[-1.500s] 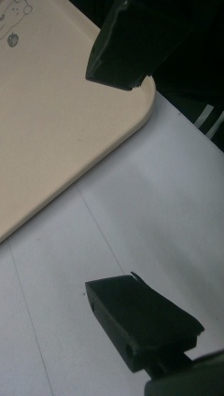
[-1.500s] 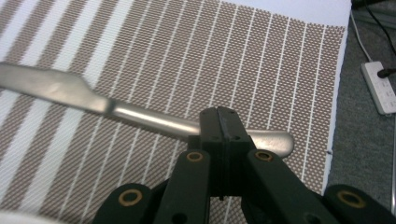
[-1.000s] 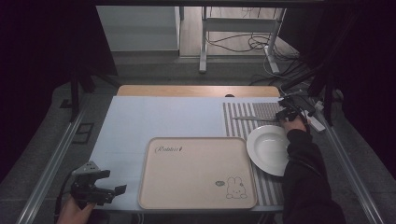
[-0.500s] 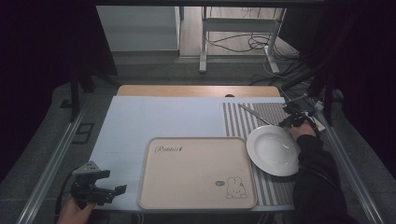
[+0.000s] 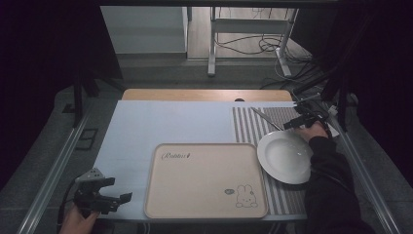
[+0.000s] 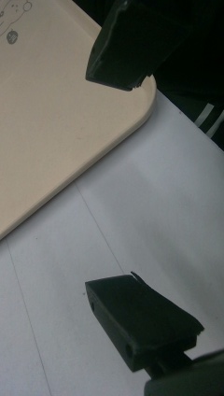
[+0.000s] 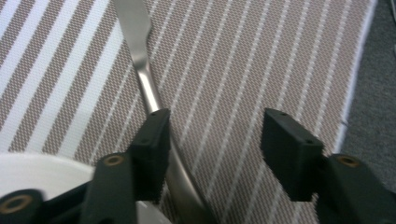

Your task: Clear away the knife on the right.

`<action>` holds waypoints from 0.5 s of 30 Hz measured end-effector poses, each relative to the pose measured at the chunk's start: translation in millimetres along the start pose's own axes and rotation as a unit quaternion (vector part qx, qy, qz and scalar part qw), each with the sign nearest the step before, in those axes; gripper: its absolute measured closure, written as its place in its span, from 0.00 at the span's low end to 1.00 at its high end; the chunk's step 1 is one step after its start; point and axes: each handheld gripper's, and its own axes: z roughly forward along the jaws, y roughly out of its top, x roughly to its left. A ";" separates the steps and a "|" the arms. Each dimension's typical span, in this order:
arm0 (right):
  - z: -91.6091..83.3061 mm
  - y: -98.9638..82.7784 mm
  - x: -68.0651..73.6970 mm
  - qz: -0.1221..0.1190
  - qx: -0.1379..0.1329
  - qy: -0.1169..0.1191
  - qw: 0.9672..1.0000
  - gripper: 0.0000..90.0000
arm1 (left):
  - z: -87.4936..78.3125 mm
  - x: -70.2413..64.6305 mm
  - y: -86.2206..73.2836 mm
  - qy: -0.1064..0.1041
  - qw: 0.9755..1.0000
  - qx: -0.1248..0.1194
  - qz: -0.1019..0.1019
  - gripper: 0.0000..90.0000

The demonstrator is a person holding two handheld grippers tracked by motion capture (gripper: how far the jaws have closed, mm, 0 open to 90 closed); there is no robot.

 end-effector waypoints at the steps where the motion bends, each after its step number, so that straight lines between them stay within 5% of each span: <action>1: 2.2 1.5 1.9 -0.002 0.000 -0.001 1.000 0.39 | 0.0 0.0 -0.1 0.000 1.000 0.000 0.000 0.03; 8: 20.6 8.6 12.5 -0.018 0.026 -0.006 0.999 0.31 | -0.1 0.2 -0.1 -0.001 1.000 -0.001 0.000 0.03; 13: 25.1 11.3 15.9 -0.033 0.035 -0.015 0.999 0.36 | -0.1 0.4 -0.1 -0.001 1.000 0.000 0.000 0.04; 15: 23.8 11.0 15.9 -0.039 0.030 -0.012 0.999 0.48 | -0.2 0.4 -0.2 -0.001 1.000 0.000 0.000 0.04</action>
